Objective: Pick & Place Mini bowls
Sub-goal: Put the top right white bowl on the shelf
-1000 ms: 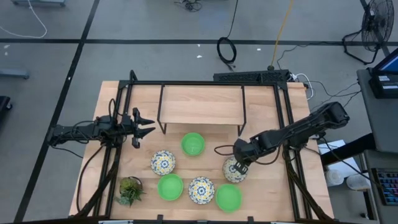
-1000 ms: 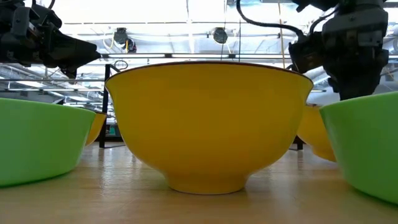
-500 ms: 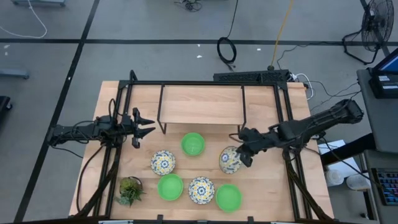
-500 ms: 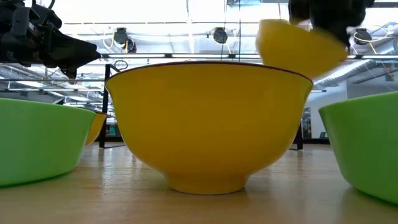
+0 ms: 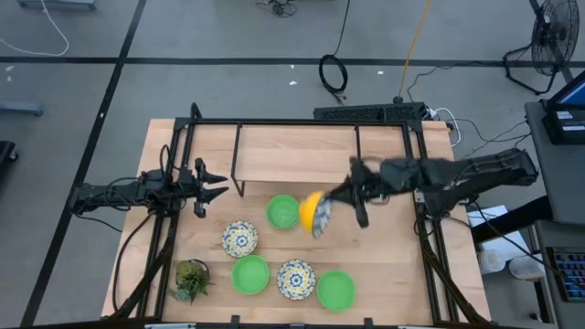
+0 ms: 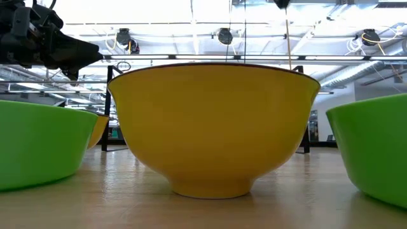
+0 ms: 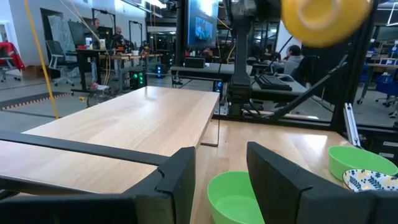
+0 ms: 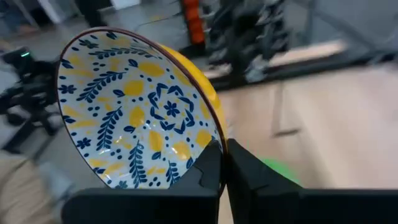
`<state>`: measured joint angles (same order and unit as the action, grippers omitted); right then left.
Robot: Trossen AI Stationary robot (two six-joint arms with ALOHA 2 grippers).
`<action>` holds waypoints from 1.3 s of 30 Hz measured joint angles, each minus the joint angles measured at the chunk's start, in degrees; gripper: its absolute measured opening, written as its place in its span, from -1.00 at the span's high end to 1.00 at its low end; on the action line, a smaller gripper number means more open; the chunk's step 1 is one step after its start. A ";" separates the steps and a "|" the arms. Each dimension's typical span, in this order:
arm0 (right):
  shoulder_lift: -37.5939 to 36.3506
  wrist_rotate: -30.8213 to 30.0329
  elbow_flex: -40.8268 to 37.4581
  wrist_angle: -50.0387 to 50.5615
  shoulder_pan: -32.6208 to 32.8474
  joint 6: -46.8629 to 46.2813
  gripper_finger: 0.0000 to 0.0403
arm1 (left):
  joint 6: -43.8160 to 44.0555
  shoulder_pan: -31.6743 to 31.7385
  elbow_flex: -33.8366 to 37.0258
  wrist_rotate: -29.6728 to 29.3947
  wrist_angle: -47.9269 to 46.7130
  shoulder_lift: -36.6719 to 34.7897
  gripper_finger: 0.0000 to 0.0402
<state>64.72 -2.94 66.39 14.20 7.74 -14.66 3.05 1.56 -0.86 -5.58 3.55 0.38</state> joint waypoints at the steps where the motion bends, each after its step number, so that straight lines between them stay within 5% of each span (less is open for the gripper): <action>1: 0.81 0.04 3.39 3.04 -1.66 1.40 1.00 | 0.00 0.02 0.00 0.00 -0.02 0.00 0.27; 13: 21.15 0.51 47.29 39.14 -23.69 4.42 1.00 | 0.00 0.01 0.00 0.00 -0.02 0.00 0.27; 19: 31.90 8.27 61.28 50.18 -33.67 2.51 1.00 | 0.00 0.00 0.00 0.00 0.00 0.00 0.27; 26: 39.09 22.72 63.47 67.05 -42.37 2.10 1.00 | 0.00 0.02 0.00 0.00 0.01 0.00 0.27; 30: 40.87 22.42 62.84 76.64 -44.75 5.21 1.00 | 0.00 0.00 0.00 -0.01 0.02 -0.01 0.27; 39: 40.35 23.98 58.67 75.56 -45.60 5.71 1.00 | 0.00 0.02 0.00 0.00 0.00 -0.02 0.27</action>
<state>105.06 21.04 125.06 89.76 -37.87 -8.95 3.05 1.58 -0.86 -5.58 3.55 0.36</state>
